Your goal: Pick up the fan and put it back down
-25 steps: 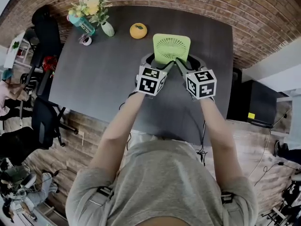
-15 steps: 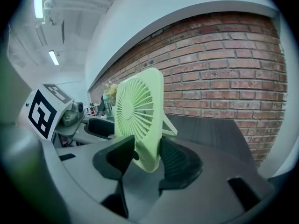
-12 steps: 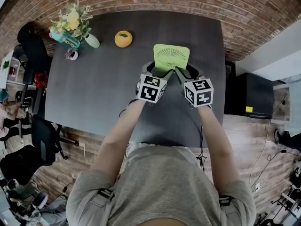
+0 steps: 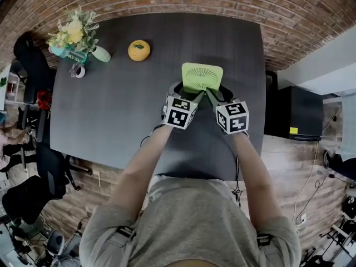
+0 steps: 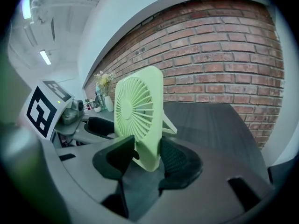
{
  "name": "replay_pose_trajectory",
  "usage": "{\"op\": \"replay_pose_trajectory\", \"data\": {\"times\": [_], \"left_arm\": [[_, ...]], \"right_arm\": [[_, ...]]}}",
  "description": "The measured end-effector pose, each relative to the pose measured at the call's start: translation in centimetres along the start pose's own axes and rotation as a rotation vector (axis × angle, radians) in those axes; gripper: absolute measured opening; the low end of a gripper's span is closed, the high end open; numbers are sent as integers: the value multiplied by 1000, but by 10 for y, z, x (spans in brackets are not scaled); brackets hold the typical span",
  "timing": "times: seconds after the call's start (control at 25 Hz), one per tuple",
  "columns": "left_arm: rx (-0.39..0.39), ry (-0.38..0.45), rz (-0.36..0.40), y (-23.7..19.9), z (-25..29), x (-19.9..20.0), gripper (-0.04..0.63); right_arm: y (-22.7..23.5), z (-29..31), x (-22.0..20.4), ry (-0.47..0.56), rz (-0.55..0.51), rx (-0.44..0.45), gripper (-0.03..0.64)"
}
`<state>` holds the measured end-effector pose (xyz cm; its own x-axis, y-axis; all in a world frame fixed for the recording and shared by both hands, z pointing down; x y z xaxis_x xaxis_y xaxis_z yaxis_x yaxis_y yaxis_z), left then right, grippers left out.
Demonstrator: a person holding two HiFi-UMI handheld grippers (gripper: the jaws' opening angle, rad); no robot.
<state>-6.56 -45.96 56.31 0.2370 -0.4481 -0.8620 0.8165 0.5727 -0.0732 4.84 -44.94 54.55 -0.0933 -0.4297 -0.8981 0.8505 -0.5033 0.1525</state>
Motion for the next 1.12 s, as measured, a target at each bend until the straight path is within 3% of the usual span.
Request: {"op": "replay_pose_trajectory", "data": {"times": [0.6, 1.12], "left_arm": [[8, -57, 4, 0, 21, -18, 350], [4, -42, 15, 2, 24, -21, 350]], "right_arm": [[12, 14, -23, -51, 26, 7, 173], [17, 17, -29, -62, 66, 6, 176]]}}
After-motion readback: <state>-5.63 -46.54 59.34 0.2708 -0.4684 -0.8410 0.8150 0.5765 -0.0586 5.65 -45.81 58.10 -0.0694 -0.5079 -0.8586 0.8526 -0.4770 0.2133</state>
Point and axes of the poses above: the fingertips, and each gripper's own axes: z forward along the fingers, y to its right, x out of its top, the point moved 5 cm from there along -z, backward along the fingers, and after that the axes turned 5 degrees about y, right-handed, at the moved point
